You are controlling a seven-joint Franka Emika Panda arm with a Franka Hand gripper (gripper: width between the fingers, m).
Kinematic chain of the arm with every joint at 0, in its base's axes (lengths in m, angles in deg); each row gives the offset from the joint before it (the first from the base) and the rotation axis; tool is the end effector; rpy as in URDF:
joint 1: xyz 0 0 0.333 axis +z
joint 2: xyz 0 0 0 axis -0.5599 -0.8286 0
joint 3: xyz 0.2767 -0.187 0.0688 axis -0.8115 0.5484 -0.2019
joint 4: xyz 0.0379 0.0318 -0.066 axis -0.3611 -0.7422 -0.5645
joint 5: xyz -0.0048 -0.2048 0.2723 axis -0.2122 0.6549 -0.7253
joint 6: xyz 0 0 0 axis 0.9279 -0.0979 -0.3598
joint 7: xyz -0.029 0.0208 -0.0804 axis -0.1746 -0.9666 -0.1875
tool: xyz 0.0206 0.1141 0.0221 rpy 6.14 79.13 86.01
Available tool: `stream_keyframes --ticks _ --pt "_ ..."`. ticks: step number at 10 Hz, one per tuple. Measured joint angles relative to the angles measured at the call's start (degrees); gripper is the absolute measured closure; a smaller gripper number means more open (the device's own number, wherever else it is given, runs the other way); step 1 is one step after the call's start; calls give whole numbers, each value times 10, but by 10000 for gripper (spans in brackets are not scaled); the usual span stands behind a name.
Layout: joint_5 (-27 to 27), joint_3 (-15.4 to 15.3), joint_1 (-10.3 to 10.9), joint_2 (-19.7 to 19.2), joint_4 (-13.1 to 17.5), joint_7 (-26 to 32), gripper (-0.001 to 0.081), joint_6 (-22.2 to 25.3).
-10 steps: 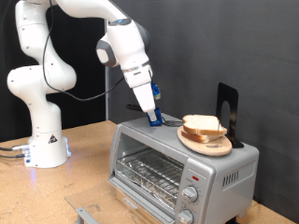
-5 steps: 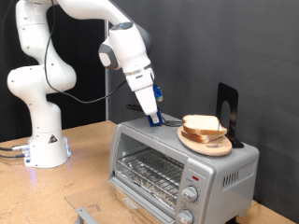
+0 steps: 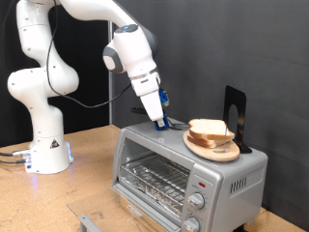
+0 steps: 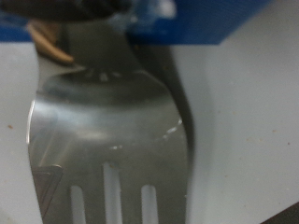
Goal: Make a piece of toast with the oven
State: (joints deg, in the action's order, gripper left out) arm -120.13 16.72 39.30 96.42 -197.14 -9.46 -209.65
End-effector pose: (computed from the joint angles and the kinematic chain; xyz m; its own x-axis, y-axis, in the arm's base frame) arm 0.3585 0.1554 0.4265 0.9627 0.1075 0.2484 0.1778 -0.9432 -0.2808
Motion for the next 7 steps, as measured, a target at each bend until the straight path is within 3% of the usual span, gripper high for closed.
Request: stream_keyframes --ticks 5,7 --pt "-49 0 3 14 10 18 409 3" --pt "-60 5 4 41 19 16 408 38"
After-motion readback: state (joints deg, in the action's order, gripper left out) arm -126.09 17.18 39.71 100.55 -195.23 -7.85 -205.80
